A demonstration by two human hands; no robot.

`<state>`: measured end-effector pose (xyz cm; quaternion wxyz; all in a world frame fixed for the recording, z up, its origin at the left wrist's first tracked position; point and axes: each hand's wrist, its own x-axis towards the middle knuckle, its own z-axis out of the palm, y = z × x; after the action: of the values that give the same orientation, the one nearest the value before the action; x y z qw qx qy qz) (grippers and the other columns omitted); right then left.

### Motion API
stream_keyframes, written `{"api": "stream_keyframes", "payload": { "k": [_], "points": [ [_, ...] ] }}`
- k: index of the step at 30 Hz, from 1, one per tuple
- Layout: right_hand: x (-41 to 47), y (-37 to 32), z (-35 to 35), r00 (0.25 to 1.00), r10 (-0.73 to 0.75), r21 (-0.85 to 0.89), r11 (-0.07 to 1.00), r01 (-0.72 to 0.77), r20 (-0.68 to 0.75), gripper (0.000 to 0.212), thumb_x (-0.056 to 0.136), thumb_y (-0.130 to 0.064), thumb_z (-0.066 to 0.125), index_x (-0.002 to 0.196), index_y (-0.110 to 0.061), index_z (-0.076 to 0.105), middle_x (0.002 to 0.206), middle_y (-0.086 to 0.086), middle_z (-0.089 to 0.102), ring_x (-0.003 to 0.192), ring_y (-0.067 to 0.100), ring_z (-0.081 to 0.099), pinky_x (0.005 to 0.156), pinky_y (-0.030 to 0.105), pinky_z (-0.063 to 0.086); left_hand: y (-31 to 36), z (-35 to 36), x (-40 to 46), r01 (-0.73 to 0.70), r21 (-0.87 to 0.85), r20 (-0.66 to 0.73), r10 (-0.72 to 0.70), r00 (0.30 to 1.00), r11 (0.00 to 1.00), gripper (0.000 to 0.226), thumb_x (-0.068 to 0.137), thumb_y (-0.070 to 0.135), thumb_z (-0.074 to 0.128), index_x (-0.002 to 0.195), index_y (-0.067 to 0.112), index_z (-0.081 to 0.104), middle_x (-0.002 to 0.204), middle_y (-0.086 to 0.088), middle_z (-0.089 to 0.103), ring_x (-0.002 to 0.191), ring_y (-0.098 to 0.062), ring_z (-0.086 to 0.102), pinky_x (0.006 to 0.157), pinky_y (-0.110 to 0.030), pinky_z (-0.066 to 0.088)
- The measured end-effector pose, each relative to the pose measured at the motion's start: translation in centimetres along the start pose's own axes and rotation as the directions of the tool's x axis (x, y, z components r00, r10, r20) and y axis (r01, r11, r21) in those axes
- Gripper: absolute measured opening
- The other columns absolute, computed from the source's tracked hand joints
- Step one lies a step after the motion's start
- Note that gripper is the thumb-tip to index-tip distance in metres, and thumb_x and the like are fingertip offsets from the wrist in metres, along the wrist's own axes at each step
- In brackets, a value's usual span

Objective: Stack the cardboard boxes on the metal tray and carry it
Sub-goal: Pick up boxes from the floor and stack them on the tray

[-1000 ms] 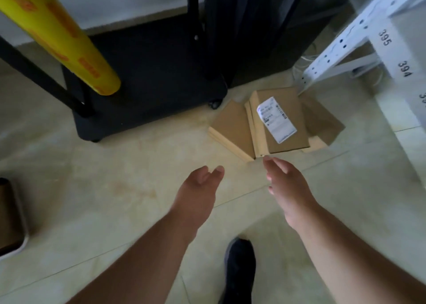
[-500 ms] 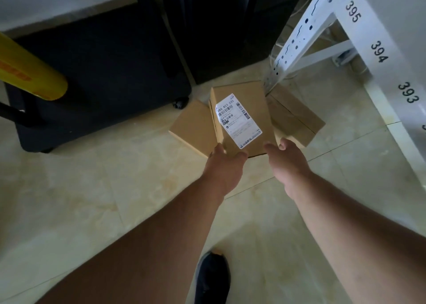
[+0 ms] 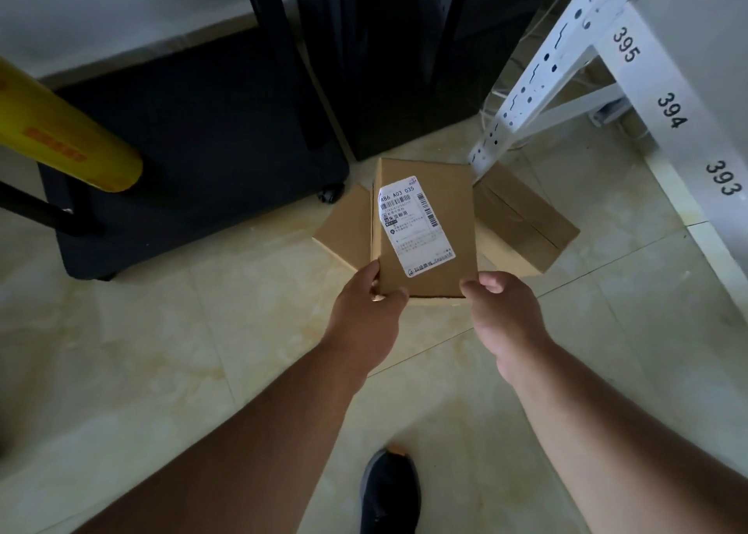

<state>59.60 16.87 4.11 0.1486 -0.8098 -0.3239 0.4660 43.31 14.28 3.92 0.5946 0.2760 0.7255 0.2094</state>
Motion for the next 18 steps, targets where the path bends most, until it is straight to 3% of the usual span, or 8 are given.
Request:
{"api": "stream_keyframes", "payload": {
  "k": [2,4,6,9,12,18],
  "points": [
    [-1.4,0.0,1.3,1.000,-0.020,0.008,1.000,0.020,-0.005,0.035,0.099,-0.025,0.062,0.127,-0.005,0.066,0.114,0.006,0.071,0.094,0.021,0.064,0.079,0.032,0.048,-0.5,-2.0,-0.7,-0.017,-0.012,-0.030,0.017,0.999,1.000,0.047,0.099,0.030,0.061,0.144,0.043,0.054,0.126,0.021,0.067,0.106,0.007,0.060,0.077,-0.017,0.043],
    [-2.9,-0.1,3.0,0.999,-0.035,0.050,0.998,0.036,-0.009,0.032,0.097,-0.026,0.064,0.126,-0.013,0.066,0.102,-0.005,0.066,0.083,0.003,0.060,0.068,0.021,0.043,-1.3,-4.2,-1.4,-0.028,-0.028,-0.048,0.027,0.998,0.999,0.049,0.100,0.030,0.061,0.146,0.045,0.053,0.128,0.022,0.065,0.104,0.010,0.059,0.075,-0.016,0.042],
    [-4.5,-0.4,4.9,0.999,-0.044,0.096,0.994,0.045,-0.009,0.031,0.097,-0.026,0.065,0.126,-0.016,0.065,0.103,-0.007,0.065,0.083,-0.005,0.056,0.065,0.015,0.040,-2.2,-6.7,-2.2,-0.031,-0.040,-0.077,0.027,0.997,0.999,0.049,0.101,0.031,0.061,0.147,0.045,0.051,0.129,0.023,0.065,0.104,0.008,0.059,0.074,-0.016,0.042],
    [-7.4,-1.4,8.2,0.997,-0.073,0.134,0.988,0.071,0.009,0.028,0.096,-0.025,0.066,0.123,-0.021,0.061,0.108,-0.007,0.064,0.085,-0.001,0.057,0.065,0.015,0.040,-3.8,-10.8,-3.7,-0.035,-0.079,-0.143,0.024,0.989,0.996,0.048,0.100,0.031,0.062,0.146,0.045,0.052,0.129,0.021,0.066,0.110,0.000,0.062,0.078,-0.019,0.045],
    [-10.4,-2.5,11.7,0.991,-0.131,0.149,0.981,0.128,0.014,0.017,0.095,-0.023,0.066,0.111,-0.022,0.059,0.095,-0.016,0.064,0.082,-0.003,0.058,0.066,0.019,0.043,-5.4,-15.0,-5.6,-0.049,-0.125,-0.211,0.022,0.977,0.991,0.045,0.100,0.031,0.062,0.141,0.045,0.055,0.125,0.020,0.068,0.114,-0.007,0.064,0.092,-0.029,0.051],
    [-17.8,-4.5,18.3,0.969,-0.238,0.059,0.970,0.235,0.059,0.009,0.094,-0.023,0.066,0.102,-0.022,0.062,0.091,-0.008,0.067,0.088,0.013,0.065,0.079,0.033,0.051,-9.7,-23.5,-10.1,-0.069,-0.218,-0.317,-0.004,0.948,0.973,0.040,0.100,0.030,0.064,0.135,0.047,0.058,0.126,0.024,0.067,0.120,0.004,0.060,0.104,-0.033,0.050]
  ]
}}
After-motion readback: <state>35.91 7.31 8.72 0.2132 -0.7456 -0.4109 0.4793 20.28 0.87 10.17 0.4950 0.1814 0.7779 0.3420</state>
